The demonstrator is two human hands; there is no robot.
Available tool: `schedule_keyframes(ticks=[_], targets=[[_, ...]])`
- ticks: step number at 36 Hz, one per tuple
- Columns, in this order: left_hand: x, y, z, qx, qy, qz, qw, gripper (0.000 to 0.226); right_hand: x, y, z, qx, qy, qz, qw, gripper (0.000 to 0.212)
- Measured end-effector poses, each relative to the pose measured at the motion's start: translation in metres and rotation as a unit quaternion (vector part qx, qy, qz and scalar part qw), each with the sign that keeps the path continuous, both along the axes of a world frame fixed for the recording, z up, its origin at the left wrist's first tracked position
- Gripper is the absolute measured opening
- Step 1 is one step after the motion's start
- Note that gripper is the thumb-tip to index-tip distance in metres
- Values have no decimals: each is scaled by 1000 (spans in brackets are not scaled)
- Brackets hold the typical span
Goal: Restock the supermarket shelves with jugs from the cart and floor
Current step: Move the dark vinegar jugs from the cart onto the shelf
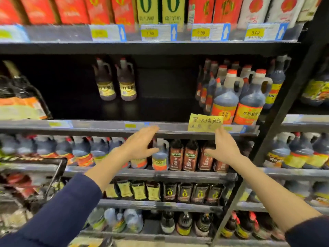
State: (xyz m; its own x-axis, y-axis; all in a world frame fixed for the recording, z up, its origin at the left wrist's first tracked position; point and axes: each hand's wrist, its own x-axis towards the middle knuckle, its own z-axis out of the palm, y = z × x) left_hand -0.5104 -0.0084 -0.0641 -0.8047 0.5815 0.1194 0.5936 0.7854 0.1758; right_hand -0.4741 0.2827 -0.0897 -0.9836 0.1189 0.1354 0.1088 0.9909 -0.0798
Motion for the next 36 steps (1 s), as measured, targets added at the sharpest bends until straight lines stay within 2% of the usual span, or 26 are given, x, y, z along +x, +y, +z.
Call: schedule_keyframes(ticks=[3, 7, 14, 19, 25, 30, 36], targets=[[17, -32, 0, -18, -4, 37, 999, 73, 3, -25, 2, 15, -18, 30, 999, 91], [39, -80, 0, -46, -13, 96, 994, 77, 2, -69, 2, 19, -34, 98, 994, 82], [71, -187, -7, -87, -64, 198, 974, 71, -7, -168, 3, -34, -85, 252, 963, 48], [103, -266, -11, -78, -103, 243, 961, 72, -3, -255, 7, -42, -128, 318, 938, 62], [146, -363, -22, -92, -140, 311, 935, 74, 3, -364, 9, -11, -178, 388, 904, 60], [188, -433, -29, -93, -173, 374, 906, 74, 13, -454, 6, 10, -189, 456, 870, 83], [239, -506, -37, -105, -210, 424, 875, 84, 27, -547, -1, 39, -206, 504, 838, 74]])
